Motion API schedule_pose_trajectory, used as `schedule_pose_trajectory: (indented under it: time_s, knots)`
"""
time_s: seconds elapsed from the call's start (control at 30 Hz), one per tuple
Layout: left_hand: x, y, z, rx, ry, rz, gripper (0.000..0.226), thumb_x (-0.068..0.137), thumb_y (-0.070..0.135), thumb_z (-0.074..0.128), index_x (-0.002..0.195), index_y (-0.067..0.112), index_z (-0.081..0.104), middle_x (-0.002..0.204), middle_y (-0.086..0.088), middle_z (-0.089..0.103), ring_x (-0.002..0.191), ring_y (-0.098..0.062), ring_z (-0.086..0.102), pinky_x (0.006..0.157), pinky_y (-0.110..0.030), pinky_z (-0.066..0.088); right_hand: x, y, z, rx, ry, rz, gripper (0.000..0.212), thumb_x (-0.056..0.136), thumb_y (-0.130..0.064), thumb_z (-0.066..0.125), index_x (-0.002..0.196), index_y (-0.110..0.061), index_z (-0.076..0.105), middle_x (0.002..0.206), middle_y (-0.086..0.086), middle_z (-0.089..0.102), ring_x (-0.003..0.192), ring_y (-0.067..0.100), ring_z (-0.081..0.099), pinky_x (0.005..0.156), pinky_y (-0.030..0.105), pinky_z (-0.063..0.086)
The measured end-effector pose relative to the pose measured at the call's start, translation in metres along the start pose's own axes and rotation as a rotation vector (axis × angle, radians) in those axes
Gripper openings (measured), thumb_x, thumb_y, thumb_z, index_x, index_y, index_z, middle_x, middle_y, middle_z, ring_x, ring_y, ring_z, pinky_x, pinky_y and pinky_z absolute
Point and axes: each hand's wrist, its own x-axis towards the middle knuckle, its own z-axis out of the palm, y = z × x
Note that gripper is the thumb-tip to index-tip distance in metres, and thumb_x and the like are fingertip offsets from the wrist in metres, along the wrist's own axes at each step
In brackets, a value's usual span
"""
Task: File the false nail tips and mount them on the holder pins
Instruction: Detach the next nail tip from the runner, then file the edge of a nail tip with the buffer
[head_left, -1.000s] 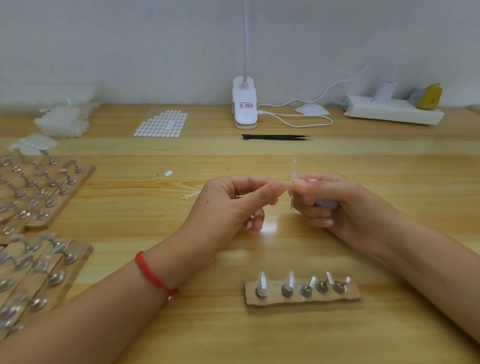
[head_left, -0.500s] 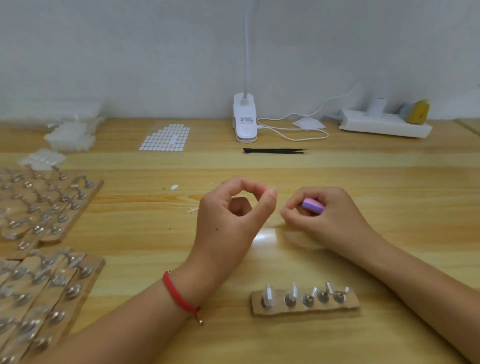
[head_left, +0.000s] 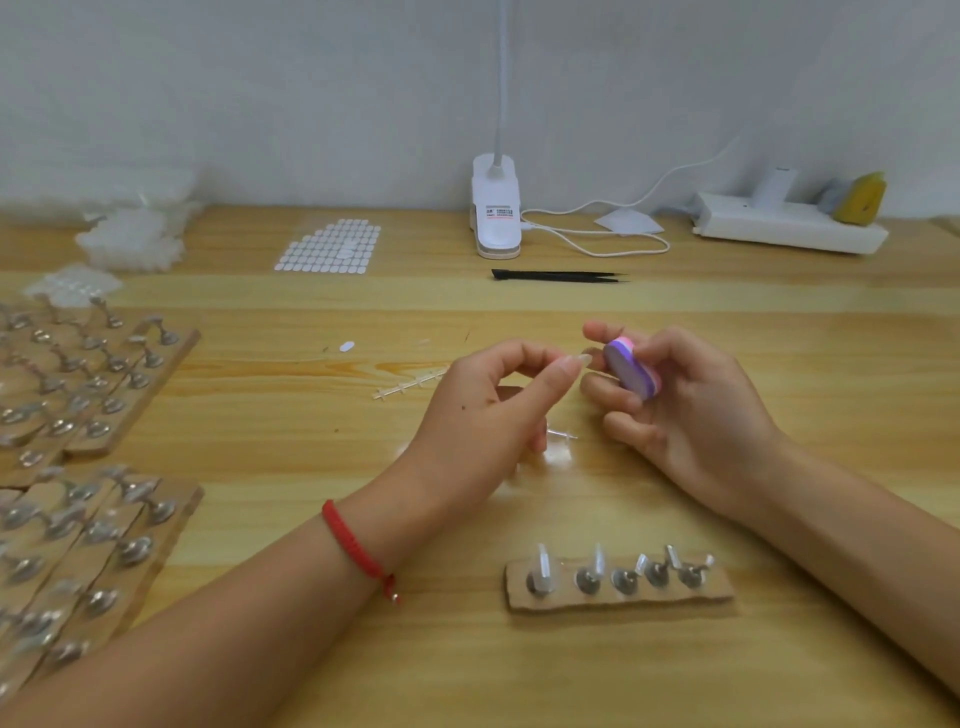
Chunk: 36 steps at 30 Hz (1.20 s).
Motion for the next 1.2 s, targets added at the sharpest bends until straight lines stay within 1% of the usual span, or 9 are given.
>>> schedule_pose_trajectory:
  time_s: [0.23,0.33,0.4,0.5,0.63,0.77,0.97,1.07,1.2]
  knots:
    - [-0.0017,0.0016,-0.0017,-0.034,0.002,0.030,0.011,0.087,0.022,0.067,0.078,0.019,0.062,0.046,0.016,0.054,0.040,-0.002,0.045,0.047,-0.010,0.036,0.0004,0.0012,0.0024,-0.025,0.008,-0.004,0.034,0.068,-0.017,0.047,0.099,-0.008,0.057,0.067,0.000,0.035,0.047,0.007,0.030,0.035,0.017,0.018]
    - [-0.0021,0.0030,-0.0028,-0.056,-0.015,0.025,0.013,0.084,0.025,0.067,0.075,0.018,0.060,0.046,0.011,0.050,0.042,-0.005,0.045,0.049,-0.014,0.038,0.0007,0.0018,-0.0002,0.077,-0.017,0.018,0.038,0.071,-0.014,0.046,0.105,-0.004,0.058,0.069,0.003,0.038,0.049,0.010,0.035,0.036,0.018,0.029]
    - [-0.0022,0.0037,-0.0032,-0.058,-0.023,0.019,0.011,0.081,0.028,0.062,0.074,0.020,0.059,0.049,0.008,0.051,0.043,-0.006,0.046,0.049,-0.015,0.038,0.0007,0.0017,-0.0023,0.133,-0.036,0.037,0.039,0.073,-0.013,0.046,0.108,-0.004,0.060,0.072,0.005,0.042,0.054,0.012,0.042,0.043,0.022,0.040]
    - [-0.0032,0.0036,-0.0045,-0.044,-0.019,-0.003,0.013,0.086,0.031,0.064,0.075,0.026,0.061,0.064,-0.002,0.057,0.045,-0.005,0.049,0.048,-0.016,0.039,0.0005,0.0013,-0.0024,0.156,-0.074,0.059,0.038,0.076,-0.012,0.049,0.110,-0.005,0.064,0.080,0.008,0.050,0.069,0.017,0.054,0.068,0.030,0.054]
    - [-0.0031,0.0062,-0.0066,-0.032,-0.042,-0.007,0.018,0.084,0.041,0.056,0.078,0.024,0.060,0.060,0.013,0.058,0.044,-0.003,0.049,0.047,-0.015,0.039,-0.0001,0.0001,0.0002,0.148,-0.095,0.074,0.034,0.077,-0.009,0.052,0.104,-0.010,0.074,0.090,0.008,0.060,0.090,0.019,0.058,0.087,0.031,0.054]
    - [-0.0030,0.0063,-0.0068,-0.024,-0.031,-0.006,0.019,0.088,0.038,0.054,0.076,0.024,0.058,0.051,0.012,0.055,0.042,-0.001,0.047,0.047,-0.013,0.039,-0.0039,-0.0015,0.0026,0.039,-0.144,0.044,0.033,0.069,-0.008,0.066,0.098,-0.016,0.078,0.092,0.006,0.069,0.089,0.013,0.065,0.083,0.023,0.054]
    - [-0.0002,0.0042,-0.0072,-0.043,0.003,-0.033,0.012,0.091,0.026,0.059,0.083,0.020,0.063,0.063,0.018,0.055,0.044,-0.004,0.049,0.046,-0.012,0.039,-0.0056,0.0002,0.0007,-0.005,-0.136,0.020,0.031,0.067,-0.017,0.069,0.097,-0.016,0.078,0.094,0.006,0.073,0.090,0.011,0.068,0.079,0.021,0.054]
    - [0.0001,0.0041,-0.0079,-0.089,0.060,-0.042,0.014,0.083,0.033,0.065,0.082,0.020,0.067,0.055,0.014,0.054,0.043,-0.004,0.046,0.045,-0.012,0.038,-0.0051,0.0026,0.0001,-0.032,-0.148,-0.003,0.032,0.066,-0.017,0.072,0.097,-0.015,0.078,0.094,0.006,0.073,0.088,0.012,0.068,0.077,0.021,0.054]
    - [0.0010,0.0048,-0.0085,-0.126,0.123,-0.059,0.021,0.066,0.045,0.069,0.070,0.025,0.071,0.045,0.008,0.045,0.041,-0.006,0.041,0.044,-0.014,0.037,-0.0039,0.0042,-0.0019,-0.053,-0.153,-0.021,0.036,0.068,-0.016,0.074,0.104,-0.012,0.076,0.107,0.013,0.072,0.098,0.017,0.069,0.080,0.022,0.054]
